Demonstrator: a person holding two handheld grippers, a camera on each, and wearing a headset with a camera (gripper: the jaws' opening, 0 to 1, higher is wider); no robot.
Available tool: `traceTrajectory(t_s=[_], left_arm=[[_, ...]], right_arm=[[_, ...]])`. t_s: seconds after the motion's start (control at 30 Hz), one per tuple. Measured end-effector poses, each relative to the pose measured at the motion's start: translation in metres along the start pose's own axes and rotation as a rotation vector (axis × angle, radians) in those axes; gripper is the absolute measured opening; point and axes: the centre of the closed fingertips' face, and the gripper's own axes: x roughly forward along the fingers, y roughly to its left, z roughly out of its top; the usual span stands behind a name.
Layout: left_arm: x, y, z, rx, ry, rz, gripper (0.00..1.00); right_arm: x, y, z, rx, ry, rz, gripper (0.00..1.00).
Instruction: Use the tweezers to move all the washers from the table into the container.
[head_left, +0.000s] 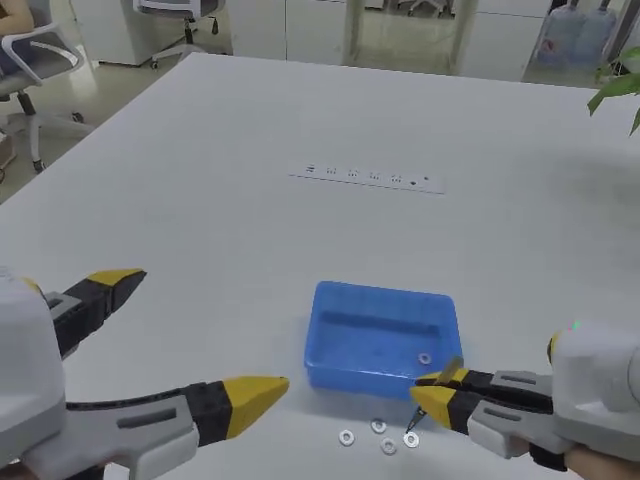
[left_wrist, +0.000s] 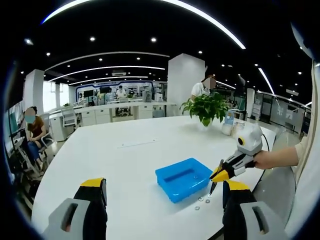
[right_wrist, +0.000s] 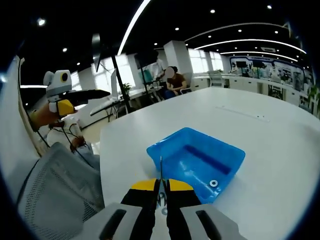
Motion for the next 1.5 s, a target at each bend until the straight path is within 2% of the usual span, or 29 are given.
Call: traceTrajectory(t_s=[0.23, 0.33, 0.63, 0.73, 0.8, 0.87, 0.9, 1.03, 1.1, 1.23, 1.4, 1.5], left_arm=[[-0.001, 0.001, -0.003, -0.003, 0.008, 0.002, 0.99], [-0.002, 0.001, -0.003, -0.010, 0.006, -0.003, 0.99], [-0.001, -0.002, -0.003, -0.011, 0.005, -0.016, 0.99], [-0.001, -0.003, -0.003, -0.008, 0.006, -0.019, 0.99], [-0.001, -0.004, -0.003, -0.009, 0.005, -0.023, 0.99], [-0.001, -0.004, -0.003, -0.008, 0.002, -0.022, 0.99], [0.000, -0.004, -0.002, -0.008, 0.000, -0.023, 0.99], [-0.001, -0.005, -0.001, -0.006, -0.004, -0.024, 0.99], [-0.001, -0.005, -0.001, -0.006, -0.006, -0.025, 0.99], [-0.003, -0.003, -0.001, -0.003, -0.008, -0.020, 0.97], [-0.004, -0.003, 0.000, -0.007, -0.010, -0.018, 0.97], [-0.004, -0.003, 0.000, -0.007, -0.010, -0.018, 0.97]], right_arm=[[0.004, -0.001, -0.014, -0.021, 0.038, -0.007, 0.03], [0.003, 0.002, -0.012, -0.019, 0.023, 0.002, 0.03], [0.002, 0.015, -0.016, -0.084, 0.053, 0.024, 0.03], [0.003, 0.019, -0.017, -0.135, 0.064, 0.035, 0.03], [0.004, 0.023, -0.018, -0.225, 0.087, 0.046, 0.03], [0.006, 0.031, -0.020, -0.291, 0.096, 0.066, 0.02], [0.006, 0.031, -0.020, -0.318, 0.100, 0.059, 0.02], [0.006, 0.026, -0.018, -0.303, 0.103, 0.039, 0.02], [0.005, 0.022, -0.015, -0.286, 0.107, 0.030, 0.02], [-0.002, 0.025, 0.012, -0.219, 0.025, 0.051, 0.02], [-0.011, 0.029, 0.043, -0.216, -0.037, 0.080, 0.02], [-0.013, 0.023, 0.058, -0.217, -0.067, 0.076, 0.02]])
